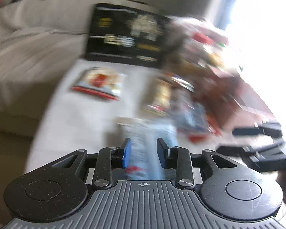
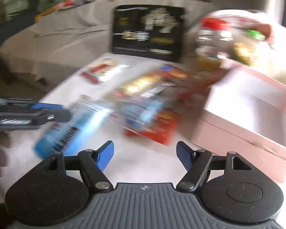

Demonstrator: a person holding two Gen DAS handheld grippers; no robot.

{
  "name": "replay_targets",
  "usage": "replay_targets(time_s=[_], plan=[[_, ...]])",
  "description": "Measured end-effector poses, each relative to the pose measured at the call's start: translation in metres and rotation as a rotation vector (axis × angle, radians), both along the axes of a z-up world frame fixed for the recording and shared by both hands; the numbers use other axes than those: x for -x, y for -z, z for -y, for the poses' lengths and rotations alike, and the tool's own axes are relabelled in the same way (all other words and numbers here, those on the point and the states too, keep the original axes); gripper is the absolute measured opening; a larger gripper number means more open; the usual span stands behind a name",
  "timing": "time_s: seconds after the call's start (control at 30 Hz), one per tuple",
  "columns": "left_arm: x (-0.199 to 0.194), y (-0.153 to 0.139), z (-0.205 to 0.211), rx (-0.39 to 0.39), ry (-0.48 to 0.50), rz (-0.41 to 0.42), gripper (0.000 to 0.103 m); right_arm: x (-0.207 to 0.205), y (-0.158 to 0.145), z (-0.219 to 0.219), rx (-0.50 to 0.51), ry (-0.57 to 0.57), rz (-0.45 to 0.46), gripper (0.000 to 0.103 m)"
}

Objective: Organize snacks
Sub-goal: 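Reach the left gripper to the blue-white snack bag and close on it, then grasp the yellow corn stick snack with the right gripper while the left holds the blue-white bag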

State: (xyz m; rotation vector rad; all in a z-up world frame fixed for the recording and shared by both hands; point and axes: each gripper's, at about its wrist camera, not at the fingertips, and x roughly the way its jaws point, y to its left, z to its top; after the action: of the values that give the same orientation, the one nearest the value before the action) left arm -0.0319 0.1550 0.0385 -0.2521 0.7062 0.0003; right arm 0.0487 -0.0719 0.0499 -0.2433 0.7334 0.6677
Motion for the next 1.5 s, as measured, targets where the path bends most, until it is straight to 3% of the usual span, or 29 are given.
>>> replay_targets(time_s=[0.13, 0.23, 0.4, 0.57, 0.7, 0.87, 0.97, 1.13, 1.27, 1.5], plan=[[-0.008, 0.005, 0.043, -0.163, 0.072, -0.061, 0.036, 0.005, 0.015, 0.03, 0.021, 0.122, 0.047, 0.074], [-0.012, 0.009, 0.062, -0.246, 0.106, -0.077, 0.053, 0.001, 0.029, 0.044, 0.006, 0.172, 0.016, 0.074], [-0.016, 0.01, 0.073, -0.204, 0.17, -0.077, 0.069, 0.003, 0.042, 0.055, -0.033, 0.192, 0.018, 0.077], [-0.011, 0.004, 0.065, -0.243, 0.087, -0.041, 0.064, 0.014, 0.049, 0.045, 0.006, 0.204, 0.1, 0.087], [-0.016, 0.011, 0.045, -0.231, 0.013, -0.099, 0.064, 0.009, 0.049, 0.049, -0.009, 0.219, 0.075, 0.09], [-0.019, 0.013, 0.053, -0.227, 0.076, -0.093, 0.086, 0.01, 0.049, 0.047, 0.001, 0.227, 0.085, 0.093], [-0.016, 0.011, 0.051, -0.216, 0.084, -0.078, 0.084, 0.01, 0.049, 0.048, -0.005, 0.23, 0.079, 0.093], [-0.011, 0.013, 0.036, -0.239, -0.018, -0.071, 0.079, 0.011, 0.05, 0.047, 0.004, 0.235, 0.087, 0.096], [-0.015, 0.019, 0.02, -0.17, -0.037, -0.073, 0.086, 0.008, 0.051, 0.051, -0.01, 0.229, 0.047, 0.103], [-0.023, 0.026, 0.01, -0.096, -0.047, -0.035, 0.088, 0.002, 0.048, 0.05, 0.024, 0.182, -0.006, 0.103]])
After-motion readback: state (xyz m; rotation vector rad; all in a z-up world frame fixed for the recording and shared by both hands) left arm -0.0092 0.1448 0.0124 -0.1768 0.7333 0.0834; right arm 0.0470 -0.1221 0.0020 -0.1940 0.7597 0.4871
